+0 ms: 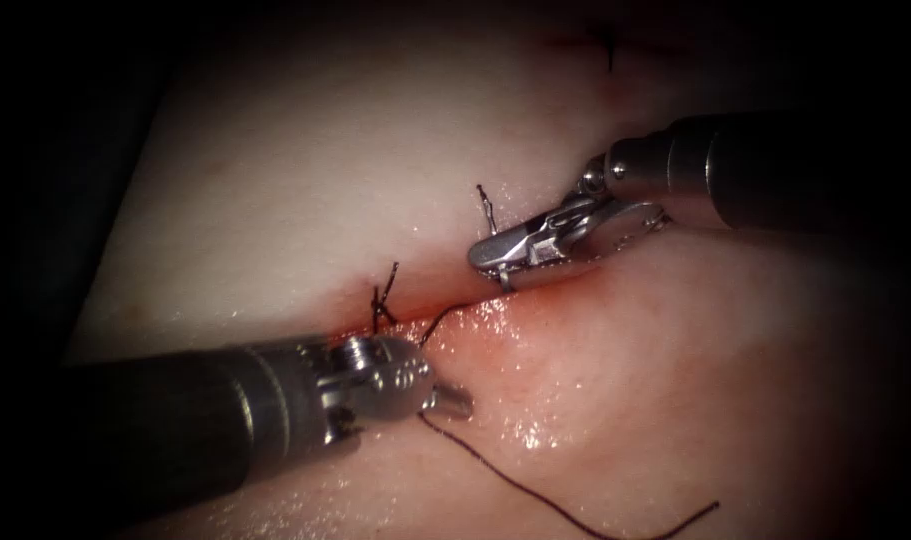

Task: Wound Closure
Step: Throw suture through skin below incision with right needle driver

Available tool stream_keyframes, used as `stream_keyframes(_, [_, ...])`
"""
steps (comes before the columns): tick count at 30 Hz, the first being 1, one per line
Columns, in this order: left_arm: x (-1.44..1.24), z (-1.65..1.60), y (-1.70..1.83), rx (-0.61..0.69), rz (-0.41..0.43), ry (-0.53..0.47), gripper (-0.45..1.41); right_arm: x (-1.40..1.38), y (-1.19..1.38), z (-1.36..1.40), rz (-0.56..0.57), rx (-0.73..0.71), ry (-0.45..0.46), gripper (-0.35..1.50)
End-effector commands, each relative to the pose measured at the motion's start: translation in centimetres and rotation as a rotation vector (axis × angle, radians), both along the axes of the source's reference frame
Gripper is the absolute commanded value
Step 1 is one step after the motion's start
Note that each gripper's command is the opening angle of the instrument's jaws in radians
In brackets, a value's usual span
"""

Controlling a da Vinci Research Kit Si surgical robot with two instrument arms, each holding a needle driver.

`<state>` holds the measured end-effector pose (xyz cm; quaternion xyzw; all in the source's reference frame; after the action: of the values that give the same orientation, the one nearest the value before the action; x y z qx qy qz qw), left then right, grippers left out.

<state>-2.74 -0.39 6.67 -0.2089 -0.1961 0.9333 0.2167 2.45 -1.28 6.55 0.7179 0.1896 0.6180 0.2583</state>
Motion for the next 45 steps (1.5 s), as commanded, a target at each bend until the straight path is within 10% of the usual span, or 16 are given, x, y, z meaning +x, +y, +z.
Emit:
stream_keyframes(1, [-0.06, 0.05, 0.02, -0.002, 0.001, -0.001, -0.45, 0.08, 0.00, 0.03, 0.004, 0.046, 0.013, -0.35])
stream_keyframes(22, [-0.02, 0.05, 0.05, -0.002, 0.004, -0.002, -0.45, 0.19, -0.46, -0.77, -0.018, 0.238, 0.146, -0.35])
stream_keyframes(36, [-0.01, 0.04, 0.05, -0.002, 0.004, 0.000, -0.45, 0.07, -0.49, -0.79, -0.009, 0.249, 0.086, -0.35])
stream_keyframes(43, [-0.03, 0.04, 0.06, -0.002, 0.002, 0.001, -0.45, 0.03, -0.39, -0.78, 0.045, -0.016, 0.062, -0.35])
stream_keyframes(45, [-0.04, 0.03, 0.06, -0.002, 0.001, 0.002, -0.45, 0.05, -0.31, -0.75, 0.093, -0.140, 0.048, 0.29])
